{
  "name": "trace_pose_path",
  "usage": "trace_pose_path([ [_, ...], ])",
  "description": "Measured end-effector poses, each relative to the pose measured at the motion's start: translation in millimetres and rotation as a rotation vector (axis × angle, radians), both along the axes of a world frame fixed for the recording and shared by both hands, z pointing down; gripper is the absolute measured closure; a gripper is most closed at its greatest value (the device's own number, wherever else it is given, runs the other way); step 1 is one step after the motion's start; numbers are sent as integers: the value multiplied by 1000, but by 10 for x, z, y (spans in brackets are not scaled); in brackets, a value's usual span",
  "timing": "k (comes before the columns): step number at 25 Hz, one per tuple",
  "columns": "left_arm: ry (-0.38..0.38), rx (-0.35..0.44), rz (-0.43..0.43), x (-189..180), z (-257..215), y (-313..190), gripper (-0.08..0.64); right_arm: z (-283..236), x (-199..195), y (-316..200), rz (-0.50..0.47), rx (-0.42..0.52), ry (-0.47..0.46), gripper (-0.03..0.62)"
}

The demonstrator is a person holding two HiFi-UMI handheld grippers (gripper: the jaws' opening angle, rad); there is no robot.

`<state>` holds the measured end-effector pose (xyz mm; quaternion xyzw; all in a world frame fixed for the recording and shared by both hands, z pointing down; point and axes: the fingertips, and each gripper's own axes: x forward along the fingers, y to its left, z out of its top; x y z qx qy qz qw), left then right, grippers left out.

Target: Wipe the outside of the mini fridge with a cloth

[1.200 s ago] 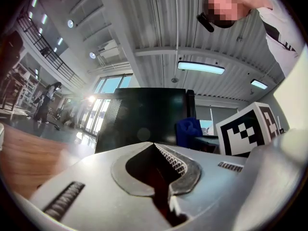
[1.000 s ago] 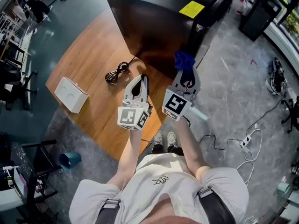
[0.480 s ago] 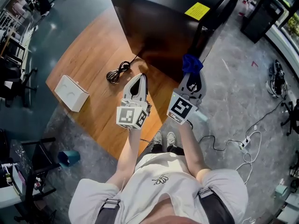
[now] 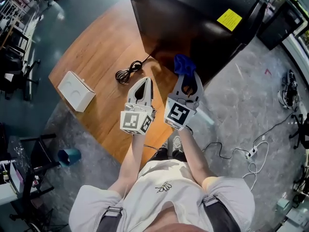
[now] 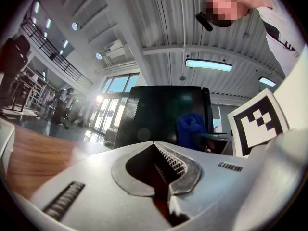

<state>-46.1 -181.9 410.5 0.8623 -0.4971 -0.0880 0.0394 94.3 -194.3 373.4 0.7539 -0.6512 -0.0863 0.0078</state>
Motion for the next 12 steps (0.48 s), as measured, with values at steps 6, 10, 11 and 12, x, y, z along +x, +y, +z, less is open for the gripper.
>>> trace_pose_path([
  [6,-22,-46,-46,-424,248,-223,555,328,-668,-611,-87,-39,5,530],
  [10,-16,-87,-99,-804,473,-409,555,547,-1125,-1103,-127,-53,7,531],
  [11,-7,-97,-113,-896,525,-449,555,609,-1226,-1227,-129,-59,9,531],
  [12,1,-104,-124,-977,575,-484,555,682,-1319,-1350,-130,-67,11,531],
])
